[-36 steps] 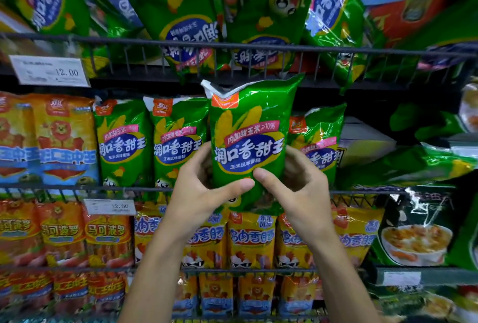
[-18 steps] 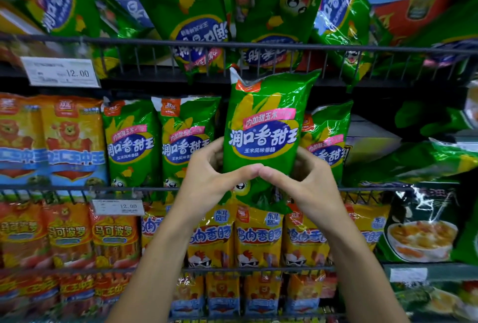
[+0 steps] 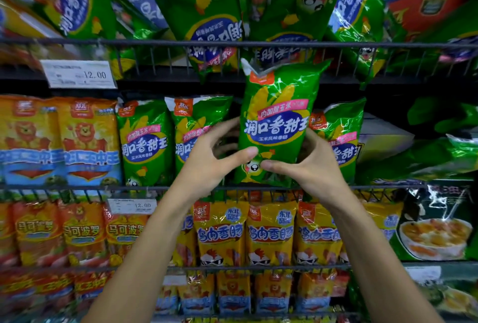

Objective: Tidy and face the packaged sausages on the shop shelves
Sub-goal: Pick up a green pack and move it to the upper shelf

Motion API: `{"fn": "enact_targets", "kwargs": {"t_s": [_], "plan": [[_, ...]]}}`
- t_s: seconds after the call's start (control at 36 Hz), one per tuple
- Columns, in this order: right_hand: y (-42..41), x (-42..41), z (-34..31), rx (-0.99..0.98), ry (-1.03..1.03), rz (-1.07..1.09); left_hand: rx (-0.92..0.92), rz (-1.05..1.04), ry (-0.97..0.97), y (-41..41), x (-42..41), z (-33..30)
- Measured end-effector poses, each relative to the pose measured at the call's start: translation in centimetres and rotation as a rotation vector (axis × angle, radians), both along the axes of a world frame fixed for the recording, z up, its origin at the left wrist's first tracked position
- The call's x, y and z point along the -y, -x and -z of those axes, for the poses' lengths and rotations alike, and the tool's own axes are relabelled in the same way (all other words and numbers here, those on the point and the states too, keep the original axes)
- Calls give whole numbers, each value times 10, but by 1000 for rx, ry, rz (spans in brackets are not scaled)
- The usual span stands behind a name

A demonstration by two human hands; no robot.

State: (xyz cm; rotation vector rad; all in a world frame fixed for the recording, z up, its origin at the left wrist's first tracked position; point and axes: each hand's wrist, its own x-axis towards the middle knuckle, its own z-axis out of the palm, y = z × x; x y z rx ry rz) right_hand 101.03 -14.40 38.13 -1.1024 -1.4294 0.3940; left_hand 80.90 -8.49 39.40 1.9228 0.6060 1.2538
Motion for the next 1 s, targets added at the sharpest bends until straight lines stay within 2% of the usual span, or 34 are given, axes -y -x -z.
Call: {"fn": "enact_targets", "kwargs": {"t_s": [0.14,0.31,0.44,0.5,0.61,0.72,0.81,0.89,1.0], "plan": [[2,-8,-1,-37,-13,68,7,-125,-167,0,2,0],[0,-19,6,-13,27,10,36,-215,-306,-2,-4,19],[-2,-25,18,34,126,-16,19,-432,-652,8,-14,50],[-5,-28,19,73,177,-20,-10,-477,-714,15,-21,62],[-9,-30,21,195,364,-93,-154,-481,-751,26,-33,84],[-7,-26,14,295,445,-116,-274,-473,-784,27,-39,93],[-8,-21,8,407,577,32,-314,-493,-800,26,-39,92],[-6,-17,11,396,505,160,-333,-499,-808,27,-38,92],[-2,-23,19,338,382,203,-452,-504,-801,28,-32,89]]}}
